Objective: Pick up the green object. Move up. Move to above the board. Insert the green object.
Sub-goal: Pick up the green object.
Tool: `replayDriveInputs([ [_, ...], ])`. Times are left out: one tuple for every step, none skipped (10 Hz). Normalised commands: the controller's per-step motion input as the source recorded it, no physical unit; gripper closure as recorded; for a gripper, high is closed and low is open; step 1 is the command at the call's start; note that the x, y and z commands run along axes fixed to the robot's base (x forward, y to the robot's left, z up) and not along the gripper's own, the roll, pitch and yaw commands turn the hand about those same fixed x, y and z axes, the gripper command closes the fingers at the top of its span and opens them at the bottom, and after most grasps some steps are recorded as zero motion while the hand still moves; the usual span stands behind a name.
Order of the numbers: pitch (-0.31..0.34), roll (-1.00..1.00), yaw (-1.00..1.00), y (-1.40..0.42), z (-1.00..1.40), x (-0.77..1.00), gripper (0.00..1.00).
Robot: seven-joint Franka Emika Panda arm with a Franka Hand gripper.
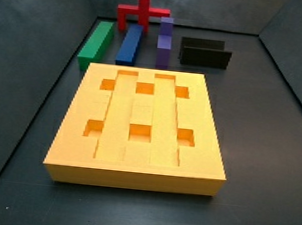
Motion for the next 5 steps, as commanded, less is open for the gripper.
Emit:
replayDriveInputs([
  [0.0,0.02,0.0,0.0,-0.03,0.0,0.0],
  [0.0,0.05,0.0,-0.2,-0.01,0.0,0.0],
  [-0.043,-0.21,0.0,0.0,-0.41,0.0,0.0],
  [-0.077,-0.11,0.0,-0.6,-0.41,-0.56,0.0],
  [-0.067,-0.03,0.0,-0.84,-0.24,-0.61,0.0],
])
